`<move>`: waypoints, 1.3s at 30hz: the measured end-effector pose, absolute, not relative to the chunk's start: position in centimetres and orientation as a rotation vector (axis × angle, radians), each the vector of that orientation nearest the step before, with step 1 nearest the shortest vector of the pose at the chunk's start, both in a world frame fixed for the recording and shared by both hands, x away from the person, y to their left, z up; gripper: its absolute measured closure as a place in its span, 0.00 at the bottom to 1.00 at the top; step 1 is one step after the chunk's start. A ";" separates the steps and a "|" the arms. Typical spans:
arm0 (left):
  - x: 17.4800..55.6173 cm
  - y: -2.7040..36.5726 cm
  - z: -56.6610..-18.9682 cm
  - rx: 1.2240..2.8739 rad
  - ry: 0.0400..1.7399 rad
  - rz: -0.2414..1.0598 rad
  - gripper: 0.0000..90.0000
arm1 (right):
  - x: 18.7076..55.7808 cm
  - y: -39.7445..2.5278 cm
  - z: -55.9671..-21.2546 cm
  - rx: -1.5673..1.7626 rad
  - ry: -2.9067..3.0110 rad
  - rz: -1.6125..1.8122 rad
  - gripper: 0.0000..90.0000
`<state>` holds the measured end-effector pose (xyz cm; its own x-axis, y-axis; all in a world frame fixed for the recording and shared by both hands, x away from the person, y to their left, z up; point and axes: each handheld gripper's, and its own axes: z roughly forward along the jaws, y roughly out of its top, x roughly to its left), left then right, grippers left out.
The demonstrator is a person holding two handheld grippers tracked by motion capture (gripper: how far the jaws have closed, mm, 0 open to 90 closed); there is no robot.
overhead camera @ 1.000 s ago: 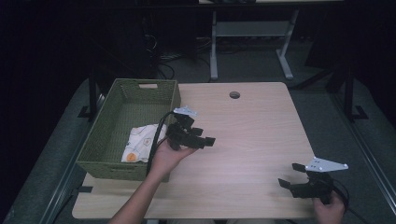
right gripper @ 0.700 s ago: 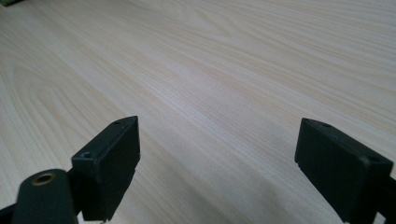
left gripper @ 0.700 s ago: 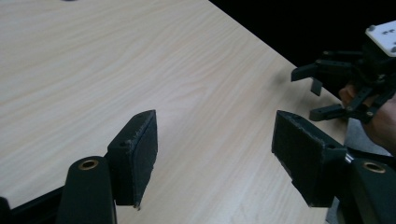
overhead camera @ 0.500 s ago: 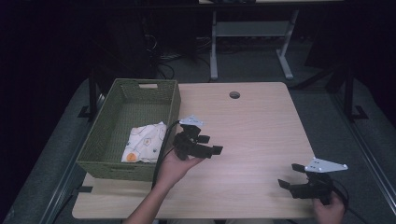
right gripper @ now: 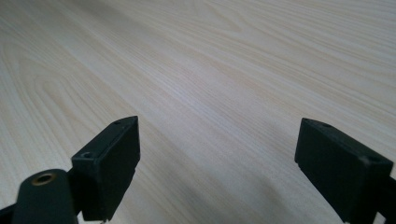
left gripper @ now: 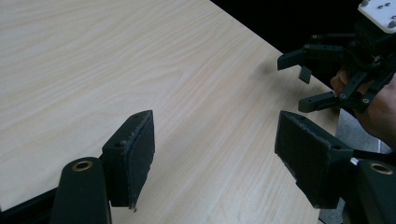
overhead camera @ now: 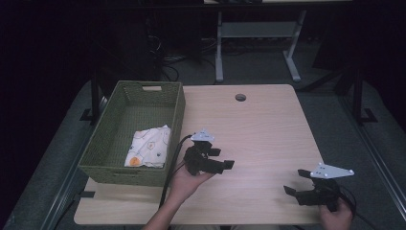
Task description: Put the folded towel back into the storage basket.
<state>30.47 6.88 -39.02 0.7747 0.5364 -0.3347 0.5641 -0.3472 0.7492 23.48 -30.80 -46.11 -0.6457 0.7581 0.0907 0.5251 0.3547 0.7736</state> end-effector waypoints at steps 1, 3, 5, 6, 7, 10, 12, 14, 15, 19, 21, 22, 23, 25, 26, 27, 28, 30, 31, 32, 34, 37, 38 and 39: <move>30.3 6.8 -39.2 2.022 0.824 -0.031 0.33 | 23.5 -30.8 -46.1 1.142 2.339 1.174 0.15; 30.1 6.8 -39.5 2.020 0.818 -0.044 0.33 | 23.5 -30.7 -46.1 1.144 2.344 1.172 0.15; 30.0 6.6 -39.9 2.020 0.811 -0.051 0.33 | 23.5 -30.7 -46.1 1.139 2.345 1.169 0.15; 29.9 6.5 -40.0 2.020 0.811 -0.047 0.33 | 23.5 -30.6 -46.1 1.141 2.344 1.169 0.15; 29.8 6.5 -40.2 2.021 0.808 -0.045 0.33 | 23.5 -30.6 -46.1 1.137 2.344 1.171 0.15; 29.6 6.5 -40.6 2.012 0.807 -0.048 0.33 | 23.5 -30.5 -46.1 1.137 2.346 1.167 0.15; 29.4 6.5 -40.9 2.010 0.806 -0.042 0.33 | 23.6 -30.5 -46.2 1.139 2.347 1.163 0.15; 29.1 6.5 -41.3 2.004 0.804 -0.049 0.33 | 23.6 -30.5 -46.2 1.137 2.351 1.151 0.15; 29.0 6.5 -41.5 2.006 0.797 -0.047 0.33 | 23.6 -30.5 -46.2 1.133 2.351 1.153 0.15; 28.4 6.3 -42.2 2.016 0.787 -0.040 0.33 | 23.7 -30.4 -46.2 1.134 2.356 1.150 0.15; 28.3 6.1 -42.6 2.032 0.778 -0.046 0.33 | 23.7 -30.4 -46.3 1.130 2.361 1.150 0.15; 28.2 6.1 -42.7 2.037 0.776 -0.040 0.33 | 23.8 -30.4 -46.3 1.129 2.363 1.147 0.15; 28.1 6.2 -42.9 2.039 0.777 -0.036 0.33 | 23.9 -30.4 -46.3 1.130 2.367 1.146 0.15; 28.1 6.3 -43.1 2.032 0.775 -0.040 0.33 | 23.9 -30.3 -46.3 1.128 2.371 1.143 0.15; 28.1 6.4 -43.2 2.033 0.776 -0.041 0.33 | 24.0 -30.3 -46.3 1.128 2.370 1.143 0.15; 28.1 6.4 -43.3 2.043 0.776 -0.034 0.33 | 24.0 -30.3 -46.3 1.127 2.371 1.144 0.15; 28.0 6.4 -43.4 2.048 0.775 -0.026 0.33 | 24.0 -30.3 -46.3 1.124 2.373 1.144 0.15; 28.0 6.6 -43.5 2.032 0.778 -0.027 0.33 | 24.1 -30.2 -46.3 1.117 2.376 1.142 0.15; 28.0 6.7 -43.6 2.027 0.778 -0.026 0.33 | 24.1 -30.1 -46.3 1.113 2.379 1.142 0.15; 27.9 6.8 -43.8 2.025 0.781 -0.021 0.33 | 24.1 -30.1 -46.2 1.106 2.380 1.144 0.15; 27.9 6.7 -44.2 2.026 0.787 -0.029 0.33 | 24.1 -30.0 -46.2 1.100 2.386 1.146 0.15; 27.8 6.5 -44.6 2.031 0.786 -0.033 0.33 | 24.3 -29.9 -46.2 1.087 2.392 1.146 0.15; 27.8 6.5 -44.7 2.039 0.780 -0.031 0.33 | 24.3 -29.8 -46.2 1.084 2.392 1.143 0.15; 27.8 6.4 -44.8 2.047 0.777 -0.027 0.33 | 24.3 -29.8 -46.2 1.086 2.391 1.143 0.15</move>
